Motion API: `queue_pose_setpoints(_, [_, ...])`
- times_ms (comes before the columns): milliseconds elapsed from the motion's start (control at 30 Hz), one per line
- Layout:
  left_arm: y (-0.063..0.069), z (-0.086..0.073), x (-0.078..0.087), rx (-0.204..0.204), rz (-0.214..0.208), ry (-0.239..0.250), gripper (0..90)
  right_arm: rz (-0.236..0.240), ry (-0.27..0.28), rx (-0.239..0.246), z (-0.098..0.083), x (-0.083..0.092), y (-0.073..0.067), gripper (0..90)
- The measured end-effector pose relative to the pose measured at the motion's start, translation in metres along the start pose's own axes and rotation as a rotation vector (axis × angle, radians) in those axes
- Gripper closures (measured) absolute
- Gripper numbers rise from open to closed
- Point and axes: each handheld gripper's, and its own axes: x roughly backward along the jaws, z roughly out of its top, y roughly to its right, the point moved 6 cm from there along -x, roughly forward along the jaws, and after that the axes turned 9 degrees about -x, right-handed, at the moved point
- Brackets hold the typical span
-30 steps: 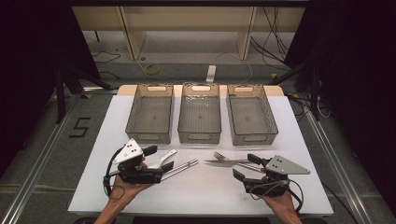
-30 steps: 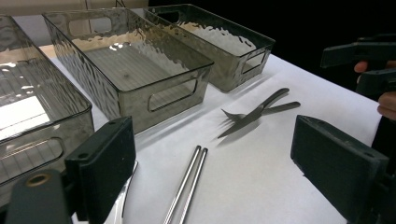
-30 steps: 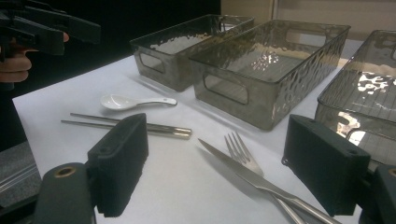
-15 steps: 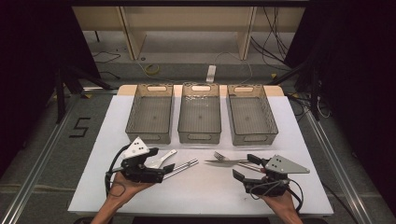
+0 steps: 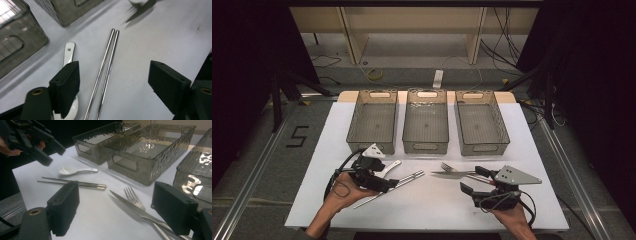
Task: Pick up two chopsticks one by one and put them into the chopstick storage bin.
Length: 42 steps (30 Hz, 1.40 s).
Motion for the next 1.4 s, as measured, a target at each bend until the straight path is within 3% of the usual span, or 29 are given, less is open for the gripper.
queue_pose_setpoints(233, [0.0,-0.004,-0.018,-0.046,-0.014,-0.176,34.0,0.004,-0.011,0.004,-0.001,-0.001,-0.001,23.1])
queue_pose_setpoints(400, [0.002,-0.01,-0.03,-0.07,-0.021,-0.229,42.9,0.009,-0.008,0.013,-0.001,0.0,-0.001,23.2])
queue_pose_setpoints(600, [0.004,-0.012,-0.038,-0.095,-0.031,-0.253,54.7,0.008,-0.02,0.017,-0.002,-0.002,-0.001,23.2])
queue_pose_setpoints(833, [0.004,-0.019,-0.047,-0.112,-0.05,-0.32,64.9,0.011,-0.02,0.014,-0.002,-0.002,-0.001,23.3])
queue_pose_setpoints(1267, [0.0,-0.025,-0.056,-0.132,-0.042,-0.382,72.5,0.014,-0.029,0.019,-0.003,-0.003,-0.002,23.3])
queue_pose_setpoints(1400, [-0.001,-0.027,-0.059,-0.121,-0.039,-0.396,73.6,0.019,-0.031,0.019,-0.003,-0.003,-0.003,23.3])
